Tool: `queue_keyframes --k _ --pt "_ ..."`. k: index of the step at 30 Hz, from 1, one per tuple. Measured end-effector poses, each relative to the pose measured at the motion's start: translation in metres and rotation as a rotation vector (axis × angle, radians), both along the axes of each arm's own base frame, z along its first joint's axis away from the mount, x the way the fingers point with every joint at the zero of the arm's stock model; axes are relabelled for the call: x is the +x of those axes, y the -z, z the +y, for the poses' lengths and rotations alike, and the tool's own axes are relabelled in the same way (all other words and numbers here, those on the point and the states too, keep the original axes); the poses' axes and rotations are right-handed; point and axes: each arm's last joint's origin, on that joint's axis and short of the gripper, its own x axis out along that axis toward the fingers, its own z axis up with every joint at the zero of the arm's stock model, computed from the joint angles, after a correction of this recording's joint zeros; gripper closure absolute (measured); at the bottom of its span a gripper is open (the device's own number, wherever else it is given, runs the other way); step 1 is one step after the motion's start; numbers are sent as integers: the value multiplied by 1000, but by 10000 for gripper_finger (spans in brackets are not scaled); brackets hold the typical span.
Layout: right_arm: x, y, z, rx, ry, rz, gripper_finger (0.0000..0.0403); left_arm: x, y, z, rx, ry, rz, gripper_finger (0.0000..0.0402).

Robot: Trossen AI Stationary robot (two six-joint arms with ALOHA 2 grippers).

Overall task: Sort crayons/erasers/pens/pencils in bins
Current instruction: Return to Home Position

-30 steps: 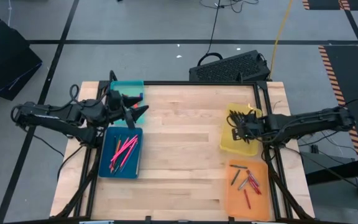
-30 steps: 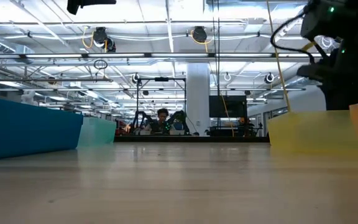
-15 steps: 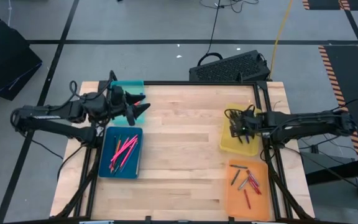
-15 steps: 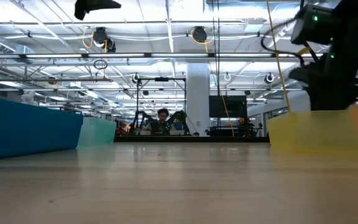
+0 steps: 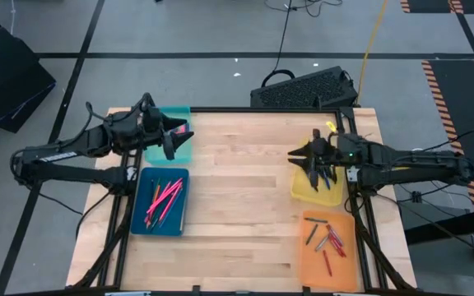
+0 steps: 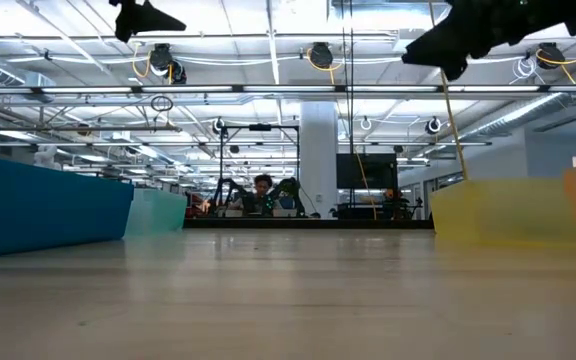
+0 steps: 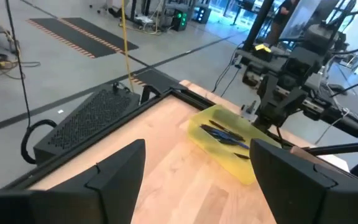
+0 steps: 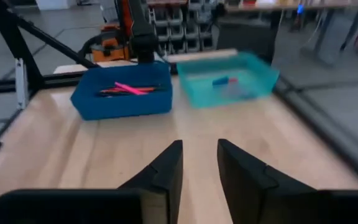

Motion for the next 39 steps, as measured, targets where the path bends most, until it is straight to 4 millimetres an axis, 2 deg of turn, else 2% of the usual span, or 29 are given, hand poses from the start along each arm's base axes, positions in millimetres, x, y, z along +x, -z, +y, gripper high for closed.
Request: queue_keyframes --k 6,15,18,22,28,36,39 --pt "-5 -4 0 -141 -36 -7 318 1 0 0 -6 -3 -5 110" --pt "-4 -4 0 -145 -38 -12 318 1 -4 0 22 -7 -37 110" --pt "-4 -4 0 -89 -23 -18 319 -6 -9 0 115 1 -42 110" --pt "-4 -4 0 26 8 -32 319 -25 -21 0 248 -17 -83 110" --pt "-4 0 0 36 11 -23 319 -45 -32 -3 494 -35 -78 110" --pt "-4 7 0 31 35 -2 319 -47 -30 -2 506 -59 -45 110" --pt "-4 13 -1 31 36 21 319 -44 -29 -6 543 86 -59 110"
